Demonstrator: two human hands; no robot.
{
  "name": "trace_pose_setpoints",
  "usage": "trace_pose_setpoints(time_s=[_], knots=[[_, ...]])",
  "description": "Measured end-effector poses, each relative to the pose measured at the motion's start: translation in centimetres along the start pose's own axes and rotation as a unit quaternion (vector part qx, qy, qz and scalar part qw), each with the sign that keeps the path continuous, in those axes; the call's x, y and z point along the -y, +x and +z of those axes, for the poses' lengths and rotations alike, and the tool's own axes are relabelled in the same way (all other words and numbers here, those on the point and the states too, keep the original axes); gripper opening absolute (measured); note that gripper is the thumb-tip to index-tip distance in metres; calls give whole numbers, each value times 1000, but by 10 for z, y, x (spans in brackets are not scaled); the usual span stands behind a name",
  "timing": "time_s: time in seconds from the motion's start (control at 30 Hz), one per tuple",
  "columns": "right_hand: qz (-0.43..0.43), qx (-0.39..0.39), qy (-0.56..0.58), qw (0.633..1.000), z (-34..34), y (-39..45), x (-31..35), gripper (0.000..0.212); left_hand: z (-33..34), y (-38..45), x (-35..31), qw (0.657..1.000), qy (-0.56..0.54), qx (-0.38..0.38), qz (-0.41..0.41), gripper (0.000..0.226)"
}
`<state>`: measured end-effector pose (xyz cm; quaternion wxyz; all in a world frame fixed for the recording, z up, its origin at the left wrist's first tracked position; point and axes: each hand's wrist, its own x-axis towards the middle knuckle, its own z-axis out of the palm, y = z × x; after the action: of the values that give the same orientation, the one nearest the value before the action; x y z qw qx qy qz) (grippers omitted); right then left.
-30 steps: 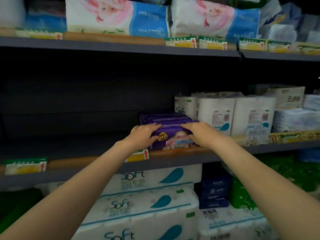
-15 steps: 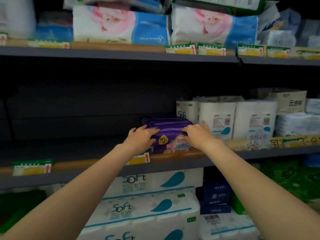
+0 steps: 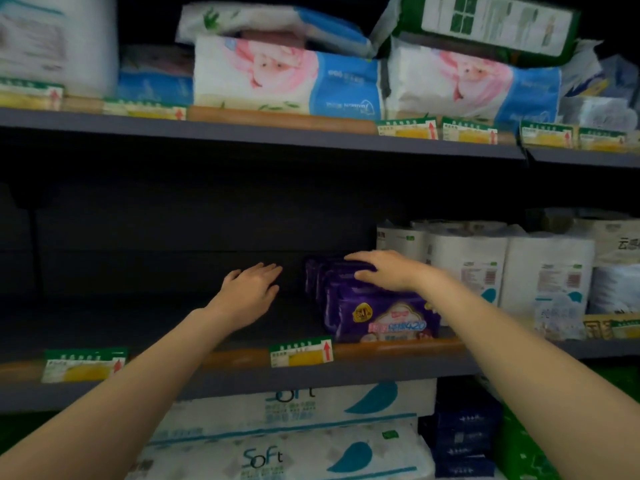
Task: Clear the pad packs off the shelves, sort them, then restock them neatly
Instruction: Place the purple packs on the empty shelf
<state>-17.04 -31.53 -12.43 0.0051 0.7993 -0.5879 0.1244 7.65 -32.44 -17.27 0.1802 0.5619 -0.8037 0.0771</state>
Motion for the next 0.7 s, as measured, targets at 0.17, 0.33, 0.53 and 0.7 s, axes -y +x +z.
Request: trace_pose_setpoints(time_s=[0.17,0.33,0.53,0.7], knots=[[-16,37,26,999,19,50,10,61,11,26,4,997,71,-25,7,54],[42,122,-63,990,52,86,6,69,36,66,-11,991,136,-13,7,62],[20,94,-44,994,55,91,-3,66,54,114,-10,993,95,60,-42,70],[42,55,-19,997,61,99,-5,84,70,140,-17,989,48,129,-44,74]])
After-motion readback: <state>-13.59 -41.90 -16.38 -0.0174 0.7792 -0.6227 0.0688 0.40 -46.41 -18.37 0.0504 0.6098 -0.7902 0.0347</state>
